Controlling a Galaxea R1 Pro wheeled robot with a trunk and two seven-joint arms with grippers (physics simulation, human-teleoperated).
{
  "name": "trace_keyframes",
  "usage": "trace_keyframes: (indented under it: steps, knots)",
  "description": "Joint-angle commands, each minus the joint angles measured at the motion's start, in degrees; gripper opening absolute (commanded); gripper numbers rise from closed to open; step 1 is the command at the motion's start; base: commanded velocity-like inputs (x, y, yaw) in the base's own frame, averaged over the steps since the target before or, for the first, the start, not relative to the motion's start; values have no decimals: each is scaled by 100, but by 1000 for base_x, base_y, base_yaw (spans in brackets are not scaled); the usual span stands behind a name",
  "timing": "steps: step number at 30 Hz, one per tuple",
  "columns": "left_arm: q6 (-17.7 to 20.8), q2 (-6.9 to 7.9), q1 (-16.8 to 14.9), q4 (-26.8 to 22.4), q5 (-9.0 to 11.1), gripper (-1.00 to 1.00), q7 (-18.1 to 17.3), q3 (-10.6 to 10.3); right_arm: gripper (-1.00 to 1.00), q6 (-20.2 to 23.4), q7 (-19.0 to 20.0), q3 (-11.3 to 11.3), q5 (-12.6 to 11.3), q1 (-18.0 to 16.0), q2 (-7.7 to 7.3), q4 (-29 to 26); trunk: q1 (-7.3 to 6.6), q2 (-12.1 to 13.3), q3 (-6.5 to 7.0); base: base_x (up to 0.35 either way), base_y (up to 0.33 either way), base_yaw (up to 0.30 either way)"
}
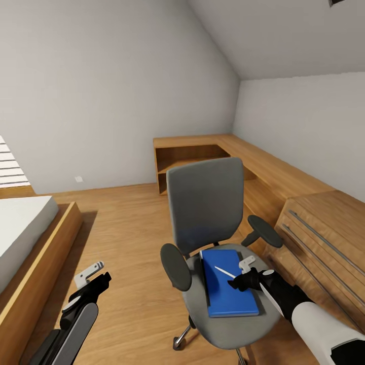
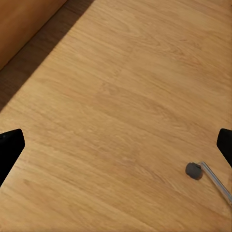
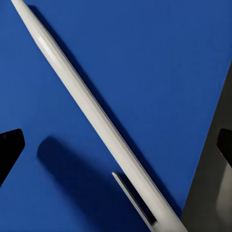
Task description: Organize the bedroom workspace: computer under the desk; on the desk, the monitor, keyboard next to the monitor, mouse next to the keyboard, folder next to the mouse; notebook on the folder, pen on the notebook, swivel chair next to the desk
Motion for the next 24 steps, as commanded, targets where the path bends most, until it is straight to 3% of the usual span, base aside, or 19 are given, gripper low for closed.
trace_keyframes:
  steps: [1, 18, 24]
  knots:
    - [18, 7, -4, -8, 25, 100, 43, -12, 100, 31, 16, 13, 14, -2, -4, -14, 0, -3, -5, 0, 0, 0]
    - [18, 8, -4, -8, 25, 100, 43, -12, 100, 9, 223, 5, 11, -2, -28, -8, 0, -3, -5, 0, 0, 0]
    - [18, 5, -4, -7, 25, 100, 43, -12, 100, -17, 260, 5, 11, -2, -98, -1, 0, -3, -5, 0, 0, 0]
